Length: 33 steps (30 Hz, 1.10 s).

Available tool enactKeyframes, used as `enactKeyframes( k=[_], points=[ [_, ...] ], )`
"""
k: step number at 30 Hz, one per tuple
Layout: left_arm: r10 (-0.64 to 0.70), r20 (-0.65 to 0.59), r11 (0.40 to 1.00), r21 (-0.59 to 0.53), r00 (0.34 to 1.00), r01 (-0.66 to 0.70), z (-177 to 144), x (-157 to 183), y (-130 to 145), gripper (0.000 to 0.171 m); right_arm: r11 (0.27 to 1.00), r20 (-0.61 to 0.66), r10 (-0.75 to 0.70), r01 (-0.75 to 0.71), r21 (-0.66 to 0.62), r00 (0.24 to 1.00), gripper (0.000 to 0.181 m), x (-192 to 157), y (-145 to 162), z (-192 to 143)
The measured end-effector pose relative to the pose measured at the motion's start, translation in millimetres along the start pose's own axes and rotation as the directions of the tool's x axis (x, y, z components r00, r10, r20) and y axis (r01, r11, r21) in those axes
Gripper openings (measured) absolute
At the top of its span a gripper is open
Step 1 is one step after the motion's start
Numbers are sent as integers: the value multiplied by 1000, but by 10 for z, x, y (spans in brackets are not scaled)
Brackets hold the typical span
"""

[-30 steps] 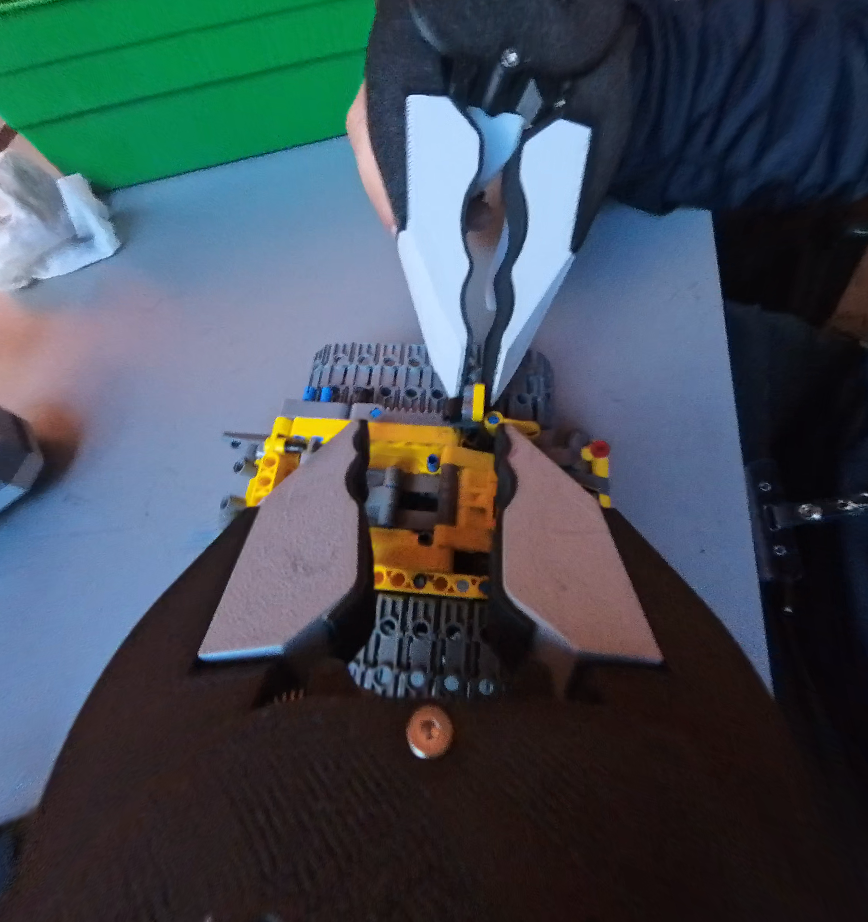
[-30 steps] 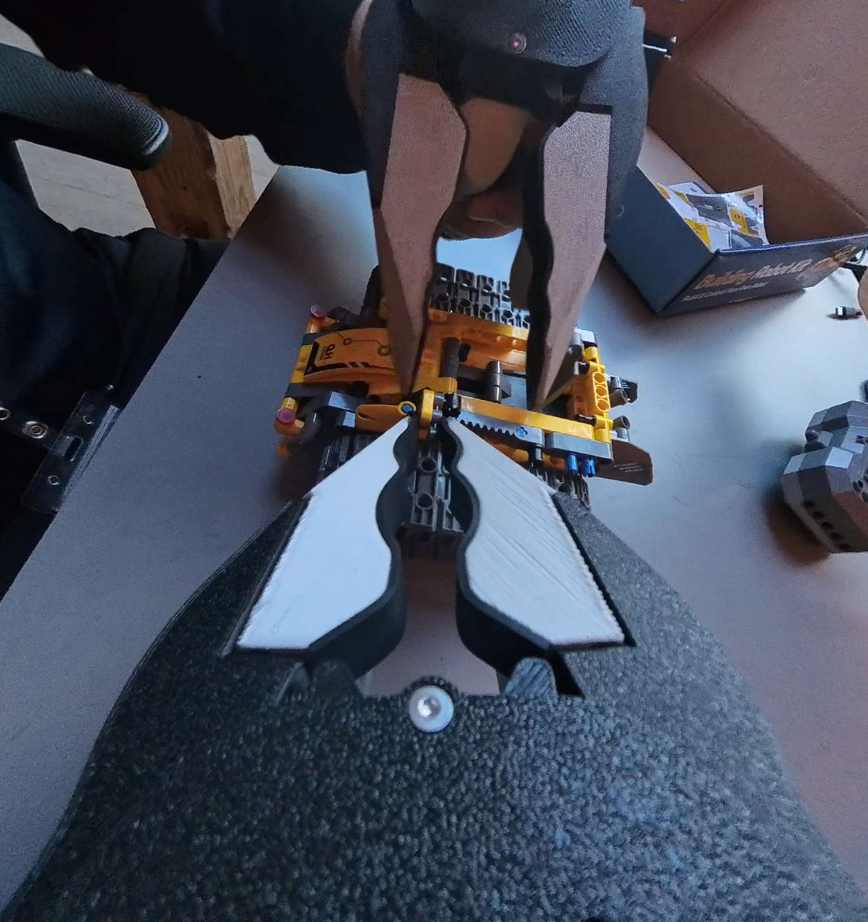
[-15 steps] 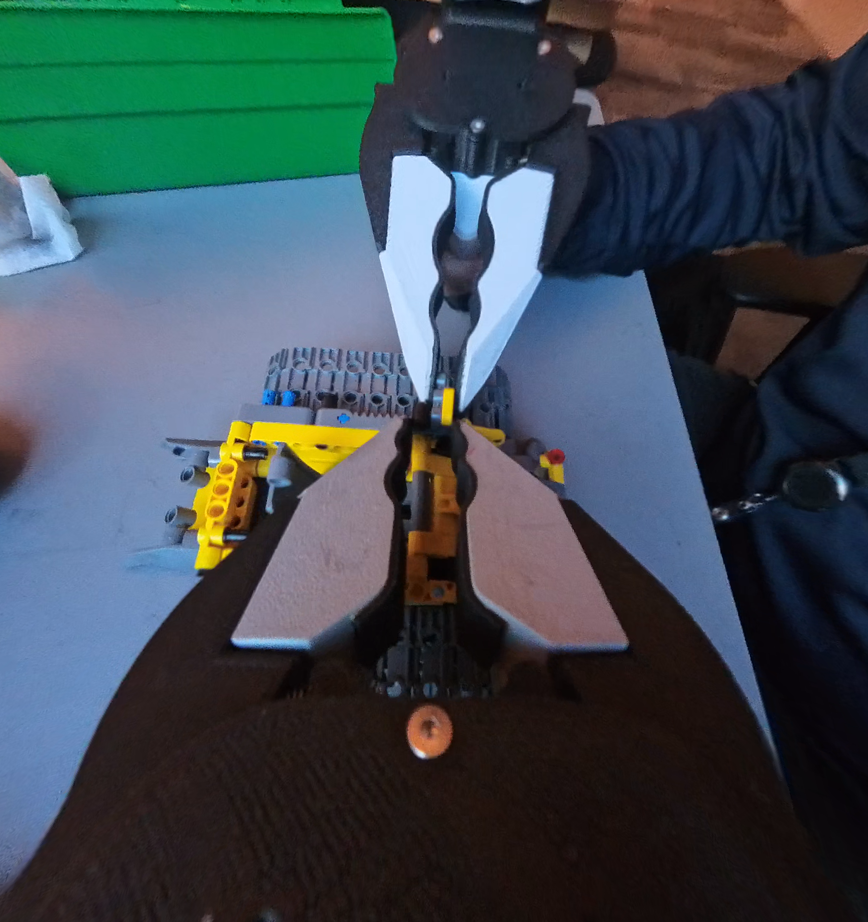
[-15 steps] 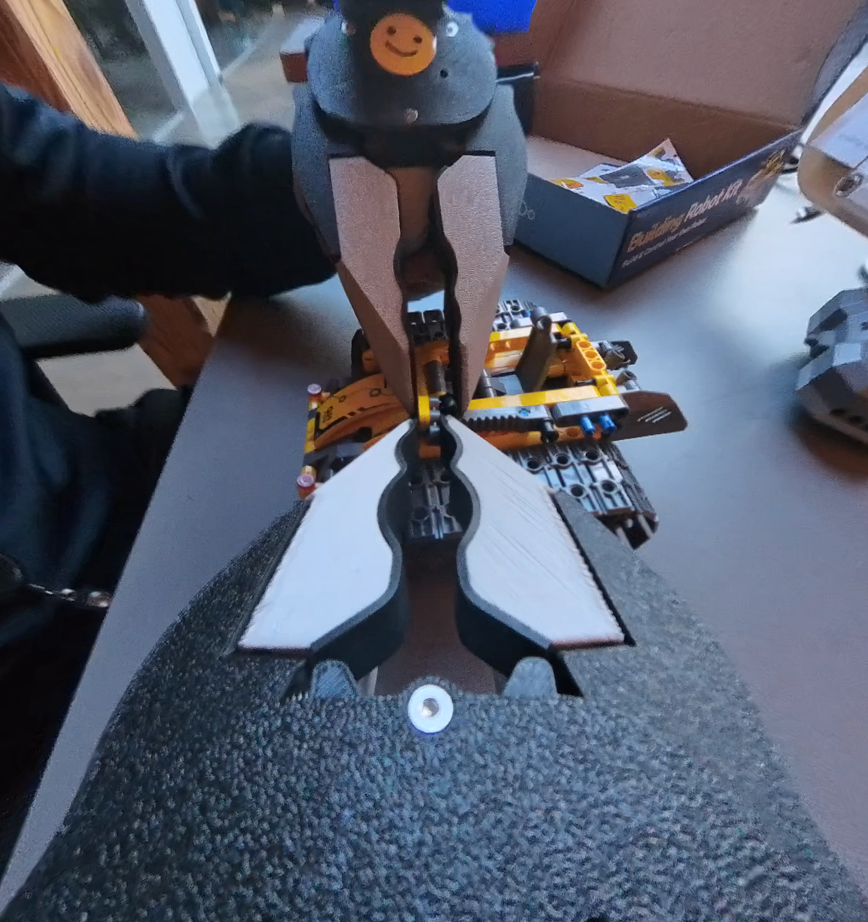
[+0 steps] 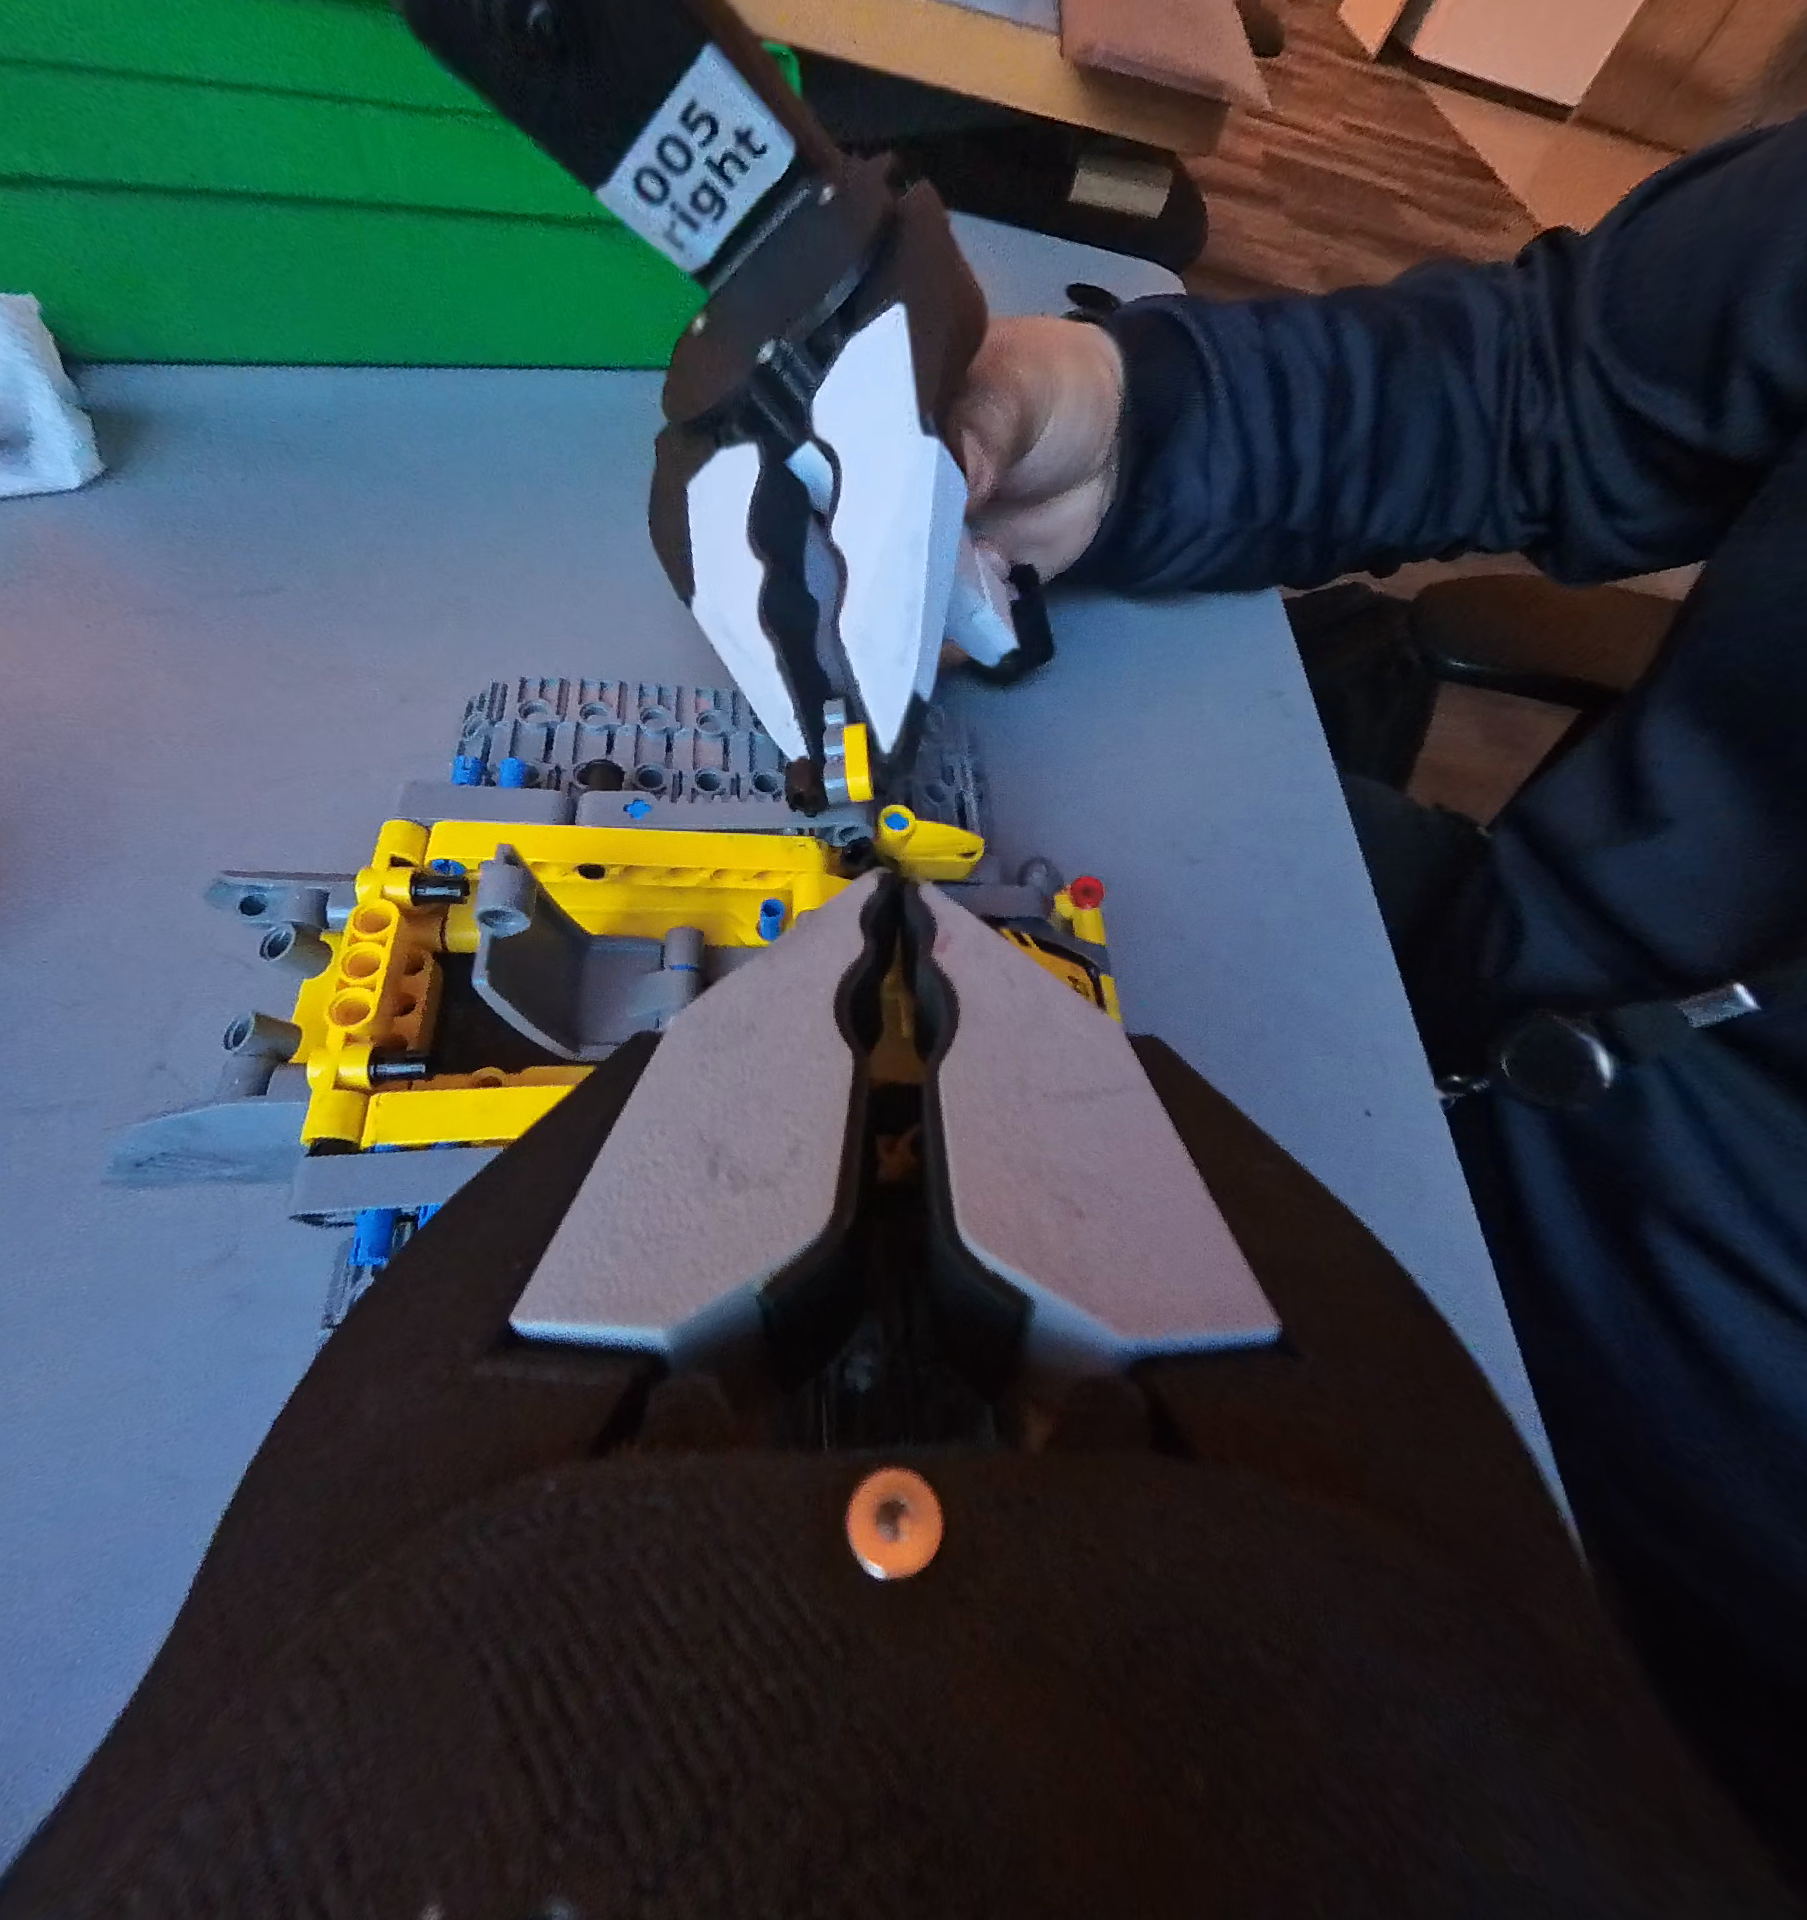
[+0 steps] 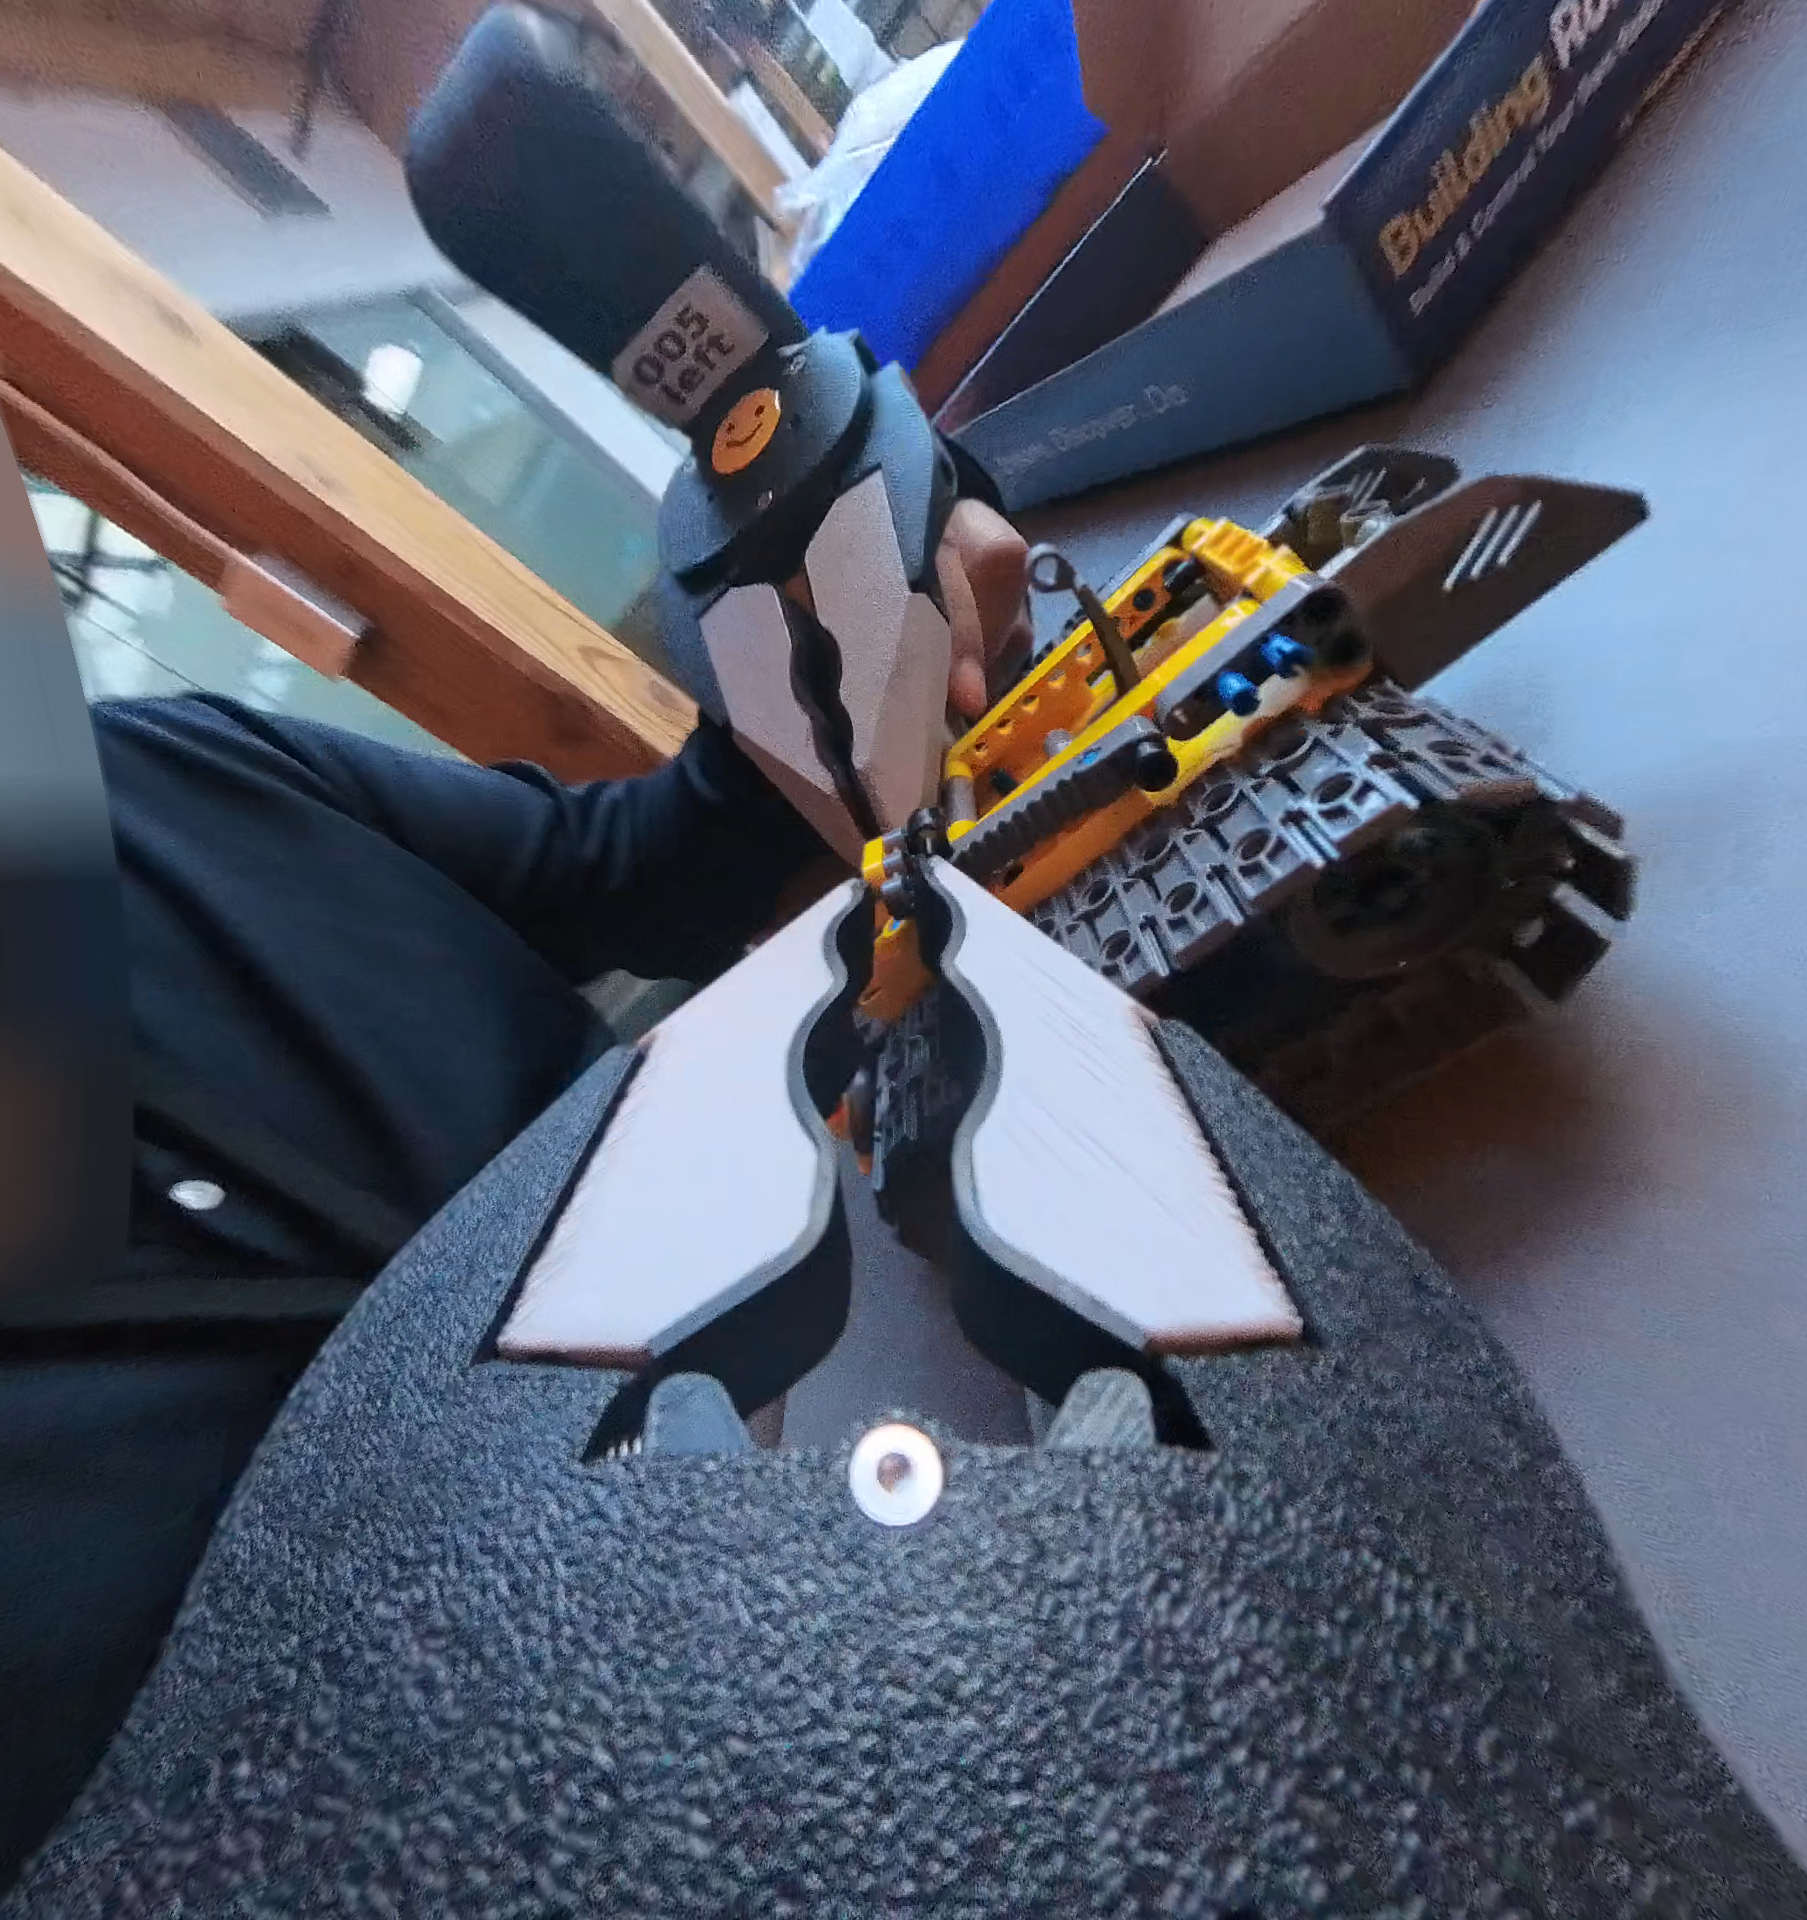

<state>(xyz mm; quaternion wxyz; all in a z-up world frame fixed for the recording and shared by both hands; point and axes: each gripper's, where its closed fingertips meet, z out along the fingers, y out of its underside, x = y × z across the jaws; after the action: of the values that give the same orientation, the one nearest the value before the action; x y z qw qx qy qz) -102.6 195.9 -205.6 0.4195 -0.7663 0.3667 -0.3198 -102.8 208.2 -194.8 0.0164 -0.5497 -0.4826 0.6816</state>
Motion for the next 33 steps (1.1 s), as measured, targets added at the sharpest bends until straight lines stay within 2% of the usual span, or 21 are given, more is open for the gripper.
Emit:
enactKeyframes(
  k=[6,8,10,12,15,16,20,24,27,33],
  points=[
    [-42,-31,994,96,999,45,-28,-28,-86,0,1000,1,6,-6,-15,1000,8,20,7,-30],
    [-57,-48,990,129,997,63,-27,-41,-115,0,998,-11,-54,54,16,999,0,2,-69,-91],
    [-63,-53,986,151,997,70,-26,-52,-137,0,991,-10,-124,125,53,992,0,-66,-167,-184],
    [-62,-48,985,156,997,69,-30,-60,-145,0,977,-77,-207,210,28,975,0,-37,-178,-248],
    [-51,-12,989,140,999,52,-30,-85,-145,10,938,-167,-346,339,-65,923,0,20,-118,-254],
    [-41,-4,990,132,999,41,-25,-79,-140,11,922,-194,-388,376,-95,901,5,42,-103,-247],
    [-10,28,993,114,1000,7,3,-78,-129,13,840,-219,-538,499,-212,814,5,59,14,-164],
    [-6,39,995,105,999,1,19,-87,-131,14,760,-254,-649,596,-259,717,5,74,3,-156],
    [15,48,994,110,999,-20,40,-69,-156,17,741,-264,-670,612,-276,694,6,79,-6,-183],
    [8,103,991,134,995,-22,31,-144,-198,35,757,-236,-651,590,-281,722,15,84,46,-180]
  ],
)
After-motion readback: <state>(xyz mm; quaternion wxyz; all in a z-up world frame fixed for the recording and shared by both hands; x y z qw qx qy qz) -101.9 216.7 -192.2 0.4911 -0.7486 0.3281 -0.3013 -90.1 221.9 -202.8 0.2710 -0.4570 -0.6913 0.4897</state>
